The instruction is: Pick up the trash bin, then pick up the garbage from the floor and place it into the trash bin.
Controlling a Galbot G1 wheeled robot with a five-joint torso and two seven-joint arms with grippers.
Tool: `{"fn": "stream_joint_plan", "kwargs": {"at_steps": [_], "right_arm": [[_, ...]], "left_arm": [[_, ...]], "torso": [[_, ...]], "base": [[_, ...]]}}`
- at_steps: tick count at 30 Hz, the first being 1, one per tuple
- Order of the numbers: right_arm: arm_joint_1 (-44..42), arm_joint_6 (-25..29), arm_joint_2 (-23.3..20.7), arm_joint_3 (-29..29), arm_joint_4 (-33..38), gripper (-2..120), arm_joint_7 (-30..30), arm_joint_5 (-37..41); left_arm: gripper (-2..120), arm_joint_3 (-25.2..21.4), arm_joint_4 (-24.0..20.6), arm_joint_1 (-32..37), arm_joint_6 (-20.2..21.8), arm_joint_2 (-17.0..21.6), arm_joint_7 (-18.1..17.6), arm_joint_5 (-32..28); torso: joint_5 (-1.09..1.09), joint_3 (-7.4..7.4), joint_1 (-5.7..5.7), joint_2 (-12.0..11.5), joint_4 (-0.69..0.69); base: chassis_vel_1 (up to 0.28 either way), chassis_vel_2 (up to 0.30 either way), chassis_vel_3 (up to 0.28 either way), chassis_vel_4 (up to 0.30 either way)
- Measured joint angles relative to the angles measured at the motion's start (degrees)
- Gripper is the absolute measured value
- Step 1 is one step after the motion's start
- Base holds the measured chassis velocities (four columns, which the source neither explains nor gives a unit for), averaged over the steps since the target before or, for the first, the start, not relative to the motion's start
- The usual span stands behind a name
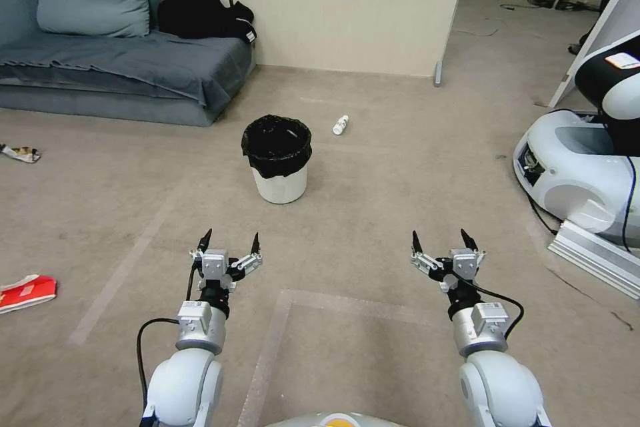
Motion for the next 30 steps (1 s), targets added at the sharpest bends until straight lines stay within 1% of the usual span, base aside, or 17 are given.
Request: {"fn": "stream_joint_plan", "kwargs": {"at_steps": [10, 13, 14, 16, 17, 19, 20, 22, 23, 24, 25, 27, 28, 29, 30], "right_arm": [[0.00, 0.00, 0.00, -0.01, 0.01, 100, 0.00, 0.00], [-0.27, -0.02, 0.06, -0.11, 0.45, 100, 0.00, -0.17], [-0.88, -0.12, 0.26, -0.32, 1.39, 100, 0.02, -0.74], [-3.51, -0.56, 1.29, -1.53, 5.37, 100, 0.38, -3.29], [-3.51, -0.56, 1.29, -1.53, 5.37, 100, 0.38, -3.29], [-6.57, -1.14, 2.46, -2.89, 10.03, 100, 0.90, -6.32], [-6.57, -1.14, 2.46, -2.89, 10.03, 100, 0.90, -6.32], [-8.76, -1.58, 3.32, -3.87, 13.36, 100, 1.29, -8.49], [-8.76, -1.58, 3.32, -3.87, 13.36, 100, 1.29, -8.49], [-10.46, -1.92, 3.94, -4.59, 15.92, 100, 1.58, -10.17], [-11.35, -2.10, 4.29, -5.00, 17.30, 100, 1.72, -11.07], [-11.99, -2.22, 4.54, -5.29, 18.27, 100, 1.82, -11.68], [-13.47, -2.26, 4.89, -5.66, 20.31, 100, 1.95, -12.41], [-13.47, -2.26, 4.89, -5.66, 20.31, 100, 1.95, -12.41], [-14.08, -1.99, 5.01, -5.83, 20.56, 100, 1.97, -12.37]], "left_arm": [[100, 0.00, -0.02, 0.01, 0.02, 0.00, 0.00, 0.00], [100, 0.09, -1.20, 0.61, 0.68, -0.05, -0.45, 0.16], [100, 0.16, -2.62, 1.37, 1.52, -0.16, -1.02, 0.42], [100, 0.41, -6.87, 3.72, 4.19, -0.50, -2.86, 1.31], [100, 0.41, -6.87, 3.72, 4.19, -0.50, -2.86, 1.31], [100, 0.72, -11.26, 6.12, 7.01, -0.83, -4.76, 2.23], [100, 0.72, -11.26, 6.12, 7.01, -0.83, -4.76, 2.23], [100, 1.04, -14.51, 7.91, 9.09, -1.08, -6.20, 2.90], [100, 1.04, -14.51, 7.91, 9.09, -1.08, -6.20, 2.90], [100, 1.21, -17.17, 9.37, 10.75, -1.30, -7.34, 3.46], [100, 1.27, -18.53, 10.11, 11.62, -1.40, -7.93, 3.73], [100, 1.35, -19.28, 10.53, 12.10, -1.46, -8.28, 3.88], [100, 1.65, -22.69, 12.39, 14.28, -1.72, -9.71, 4.60], [100, 1.65, -22.69, 12.39, 14.28, -1.72, -9.71, 4.60], [100, 1.75, -24.97, 13.65, 15.60, -1.91, -10.71, 5.03]], "torso": [[0.00, 0.00, 0.00, 0.00, 0.00], [-0.01, 0.00, 0.00, 0.00, 0.00], [0.00, 0.00, 0.00, 0.00, 0.01], [0.00, 0.00, 0.00, 0.00, 0.00], [0.00, 0.00, 0.00, 0.00, 0.00], [0.00, 0.00, 0.00, 0.00, 0.00], [0.00, 0.00, 0.00, 0.00, 0.00], [0.00, 0.00, 0.00, 0.00, 0.00], [0.00, 0.00, 0.00, 0.00, 0.00], [-0.01, 0.00, 0.00, 0.00, 0.00], [0.00, -0.01, 0.00, 0.00, 0.00], [0.00, 0.00, 0.00, 0.00, 0.00], [-0.05, -0.01, 0.00, 0.01, -0.03], [-0.05, -0.01, 0.00, 0.01, -0.03], [0.02, 0.00, 0.00, 0.00, 0.04]], "base": [[0.000, 0.000, 0.000, 0.000], [0.000, 0.000, 0.000, 0.000], [0.000, 0.000, 0.000, 0.000], [0.000, 0.000, 0.000, 0.000], [0.000, 0.000, 0.000, 0.000], [0.000, 0.000, 0.000, 0.000], [0.000, 0.000, 0.000, 0.000], [0.000, 0.000, 0.000, 0.000], [0.000, 0.000, 0.000, 0.000], [0.000, 0.000, 0.000, 0.000], [0.000, 0.000, 0.000, 0.000], [0.000, 0.000, 0.000, 0.000], [0.000, 0.000, 0.000, 0.000], [0.000, 0.000, 0.000, 0.000], [0.000, 0.000, 0.000, 0.000]]}}
